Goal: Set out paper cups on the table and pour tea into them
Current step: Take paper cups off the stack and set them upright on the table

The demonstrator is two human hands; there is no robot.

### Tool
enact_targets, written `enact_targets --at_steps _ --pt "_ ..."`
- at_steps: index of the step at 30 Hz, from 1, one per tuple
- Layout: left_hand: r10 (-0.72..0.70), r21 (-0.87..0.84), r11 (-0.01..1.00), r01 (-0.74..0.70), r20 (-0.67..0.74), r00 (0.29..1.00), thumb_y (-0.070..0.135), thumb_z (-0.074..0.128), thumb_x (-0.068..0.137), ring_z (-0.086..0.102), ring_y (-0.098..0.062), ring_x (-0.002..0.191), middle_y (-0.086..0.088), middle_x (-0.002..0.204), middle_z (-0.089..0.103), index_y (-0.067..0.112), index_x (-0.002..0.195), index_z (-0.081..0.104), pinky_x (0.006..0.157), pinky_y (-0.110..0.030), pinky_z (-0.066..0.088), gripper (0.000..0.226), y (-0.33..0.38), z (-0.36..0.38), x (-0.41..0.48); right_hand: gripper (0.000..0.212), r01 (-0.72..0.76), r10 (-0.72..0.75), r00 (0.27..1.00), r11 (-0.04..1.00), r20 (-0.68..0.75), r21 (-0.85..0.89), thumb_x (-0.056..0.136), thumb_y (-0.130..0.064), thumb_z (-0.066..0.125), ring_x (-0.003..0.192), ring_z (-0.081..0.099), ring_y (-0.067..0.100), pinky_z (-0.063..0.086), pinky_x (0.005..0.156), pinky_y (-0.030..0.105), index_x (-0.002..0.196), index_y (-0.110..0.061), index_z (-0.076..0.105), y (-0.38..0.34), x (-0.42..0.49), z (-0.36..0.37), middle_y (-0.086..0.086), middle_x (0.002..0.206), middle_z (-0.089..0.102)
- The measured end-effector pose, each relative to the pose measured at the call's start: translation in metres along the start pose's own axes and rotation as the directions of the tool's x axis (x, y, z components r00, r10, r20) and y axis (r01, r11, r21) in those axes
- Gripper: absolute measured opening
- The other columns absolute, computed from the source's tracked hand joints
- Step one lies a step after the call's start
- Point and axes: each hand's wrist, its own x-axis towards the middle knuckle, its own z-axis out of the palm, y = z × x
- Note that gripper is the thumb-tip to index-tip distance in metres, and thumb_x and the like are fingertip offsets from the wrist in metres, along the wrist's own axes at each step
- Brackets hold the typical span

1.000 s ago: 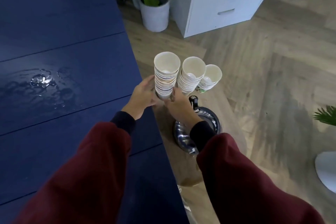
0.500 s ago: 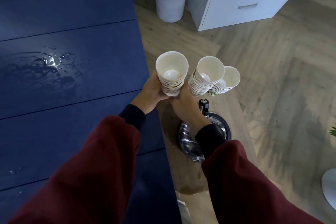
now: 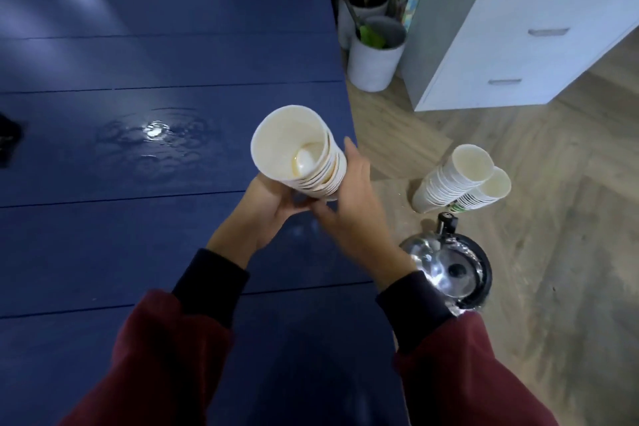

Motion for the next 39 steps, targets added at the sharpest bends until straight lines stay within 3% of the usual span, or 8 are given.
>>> enact_targets --at_steps 8,15,20,24,28,32,36,39 --pt "-0.069 0.141 0.987 0.080 -0.081 0.994 0.076 0.024 0.091 0.064 -0.014 0.119 0.004 0.124 0.071 0.032 0.128 0.066 0.105 -0.047 0.046 0.071 0.036 -0.148 -0.099 0.086 -0.044 0.016 0.989 0.982 0.149 0.186 0.073 -0.044 0.085 0.125 0.057 0.007 0.050 0.101 0.043 0.143 -0.031 0.038 -0.113 -0.043 0.127 -0.016 0.140 0.054" --pt "0.105 0.207 0.975 -0.078 -0.127 0.986 0.044 0.077 0.077 0.068 -0.023 0.112 -0.005 0.120 0.071 0.016 0.128 0.059 0.096 -0.037 0.055 0.060 0.038 -0.276 -0.197 0.064 -0.098 -0.087 0.858 0.940 0.506 0.328 0.084 -0.017 0.081 0.122 0.063 0.023 0.050 0.105 0.051 0.139 -0.016 0.048 -0.195 -0.071 0.239 0.003 0.130 0.066" --pt "0.141 0.149 0.984 -0.099 -0.309 0.941 0.010 0.081 0.081 0.072 -0.014 0.091 -0.003 0.104 0.075 0.013 0.118 0.061 0.072 -0.022 0.056 0.042 0.029 -0.306 -0.230 0.079 -0.135 -0.047 0.774 0.962 0.631 0.238 0.077 -0.046 0.083 0.123 0.062 0.013 0.051 0.104 0.047 0.143 -0.029 0.042 -0.214 -0.083 0.287 -0.009 0.134 0.063" --pt "0.082 0.082 0.995 -0.056 -0.356 0.931 0.009 0.075 0.086 0.072 -0.020 0.095 -0.006 0.109 0.074 0.013 0.122 0.061 0.074 -0.023 0.056 0.039 0.029 -0.329 -0.251 0.063 -0.089 0.007 0.709 0.993 0.705 0.081 0.079 -0.053 0.077 0.109 0.066 0.005 0.053 0.101 0.040 0.133 -0.032 0.052 -0.227 -0.085 0.297 -0.015 0.121 0.069" --pt "0.088 0.176 0.984 -0.025 -0.359 0.929 0.015 0.076 0.087 0.070 -0.013 0.103 0.003 0.113 0.073 0.023 0.126 0.060 0.082 -0.023 0.054 0.043 0.030 -0.340 -0.268 0.058 0.031 0.014 0.782 0.998 0.624 -0.061 0.081 -0.059 0.075 0.108 0.063 0.011 0.052 0.096 0.033 0.122 -0.024 0.054 -0.233 -0.071 0.280 -0.008 0.121 0.064" --pt "0.123 0.245 0.969 -0.028 -0.382 0.916 0.016 0.076 0.087 0.069 -0.009 0.106 0.008 0.117 0.071 0.032 0.130 0.056 0.084 -0.022 0.053 0.050 0.027 -0.349 -0.280 0.067 0.035 -0.090 0.908 0.990 0.409 0.139 0.091 -0.048 0.068 0.109 0.057 0.002 0.044 0.084 0.011 0.149 -0.027 0.041 -0.253 -0.061 0.277 -0.011 0.135 0.049" --pt "0.137 0.254 0.966 -0.047 -0.348 0.928 0.010 0.076 0.087 0.069 -0.014 0.108 0.004 0.122 0.070 0.032 0.134 0.054 0.083 -0.021 0.055 0.056 0.025 -0.358 -0.287 0.017 0.228 -0.256 0.913 0.966 0.318 0.122 0.101 -0.031 0.058 0.090 0.064 0.007 0.054 0.087 0.036 0.114 -0.026 0.068 -0.268 -0.056 0.295 -0.012 0.108 0.066" --pt "0.158 0.276 0.959 -0.062 -0.339 0.928 0.010 0.077 0.086 0.068 -0.012 0.109 0.007 0.121 0.070 0.035 0.133 0.054 0.086 -0.022 0.055 0.057 0.029 -0.374 -0.285 0.013 0.267 -0.283 0.910 0.959 0.304 0.096 0.098 -0.018 0.059 0.076 0.064 0.012 0.055 0.079 0.040 0.089 -0.019 0.067 -0.279 -0.047 0.313 -0.010 0.081 0.069"
